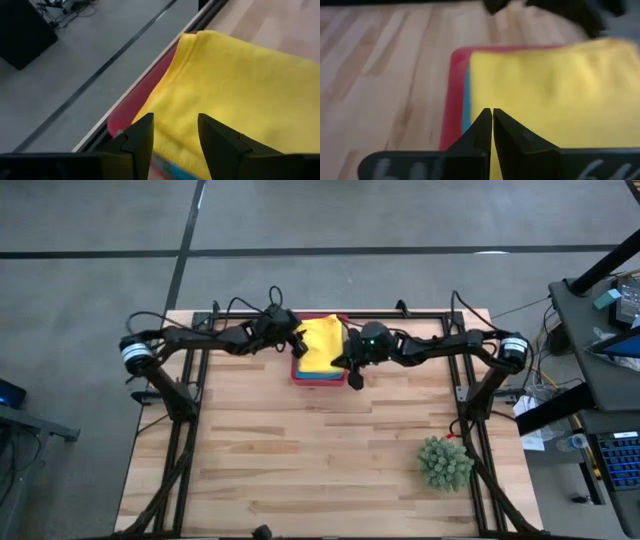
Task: Fold microfiber towels
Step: Put the yellow towel into the bin
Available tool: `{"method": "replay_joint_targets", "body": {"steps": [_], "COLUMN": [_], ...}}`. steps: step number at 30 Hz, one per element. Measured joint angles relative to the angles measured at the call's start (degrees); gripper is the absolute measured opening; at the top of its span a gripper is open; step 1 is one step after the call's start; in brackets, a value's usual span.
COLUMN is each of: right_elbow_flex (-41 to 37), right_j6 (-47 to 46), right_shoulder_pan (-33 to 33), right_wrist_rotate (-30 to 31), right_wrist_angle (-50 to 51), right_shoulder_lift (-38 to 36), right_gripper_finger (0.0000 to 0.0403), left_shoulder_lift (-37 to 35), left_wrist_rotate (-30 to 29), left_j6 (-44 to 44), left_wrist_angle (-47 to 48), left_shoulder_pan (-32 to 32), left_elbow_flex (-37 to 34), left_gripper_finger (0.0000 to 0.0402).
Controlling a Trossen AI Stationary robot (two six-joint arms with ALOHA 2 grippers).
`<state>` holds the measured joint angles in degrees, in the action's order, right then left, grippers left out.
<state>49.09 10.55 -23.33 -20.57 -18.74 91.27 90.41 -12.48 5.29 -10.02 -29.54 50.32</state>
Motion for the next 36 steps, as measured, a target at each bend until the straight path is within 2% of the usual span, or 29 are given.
{"method": "replay_joint_targets", "body": {"steps": [3, 8, 10, 21, 32, 36], "right_elbow_flex": [1.92, 6.77, 9.35, 25.48, 36.23, 39.82], "right_j6": [-0.04, -0.52, -0.6, 7.52, 7.99, 7.89], "right_shoulder_pan": [-0.75, -2.91, -3.54, -4.67, -6.71, -7.0], "right_wrist_rotate": [3.1, 4.41, 4.22, 3.86, 3.62, 6.24], "right_wrist_angle": [0.15, 0.52, 1.22, 11.97, 16.88, 20.63], "right_shoulder_lift": [-0.29, 1.76, 3.55, 14.87, 24.62, 27.8], "right_gripper_finger": [0.0008, 0.0008, 0.0008, 0.0008, 0.0008, 0.0008], "left_shoulder_lift": [-3.5, -5.25, -4.81, -3.81, -3.83, -3.83], "left_wrist_rotate": [0.56, 9.06, 10.33, 12.56, 13.88, 13.88], "left_j6": [-0.03, -1.09, -2.17, -3.49, -7.1, -8.12], "left_wrist_angle": [3.71, 4.9, 5.38, 10.47, 10.62, 10.62], "left_shoulder_pan": [0.41, 1.48, 2.2, 6.82, 8.45, 8.51], "left_elbow_flex": [-0.03, -1.16, -1.3, -2.21, -5.09, -5.59], "left_gripper_finger": [0.0138, 0.0138, 0.0138, 0.0138, 0.0138, 0.0138]}}
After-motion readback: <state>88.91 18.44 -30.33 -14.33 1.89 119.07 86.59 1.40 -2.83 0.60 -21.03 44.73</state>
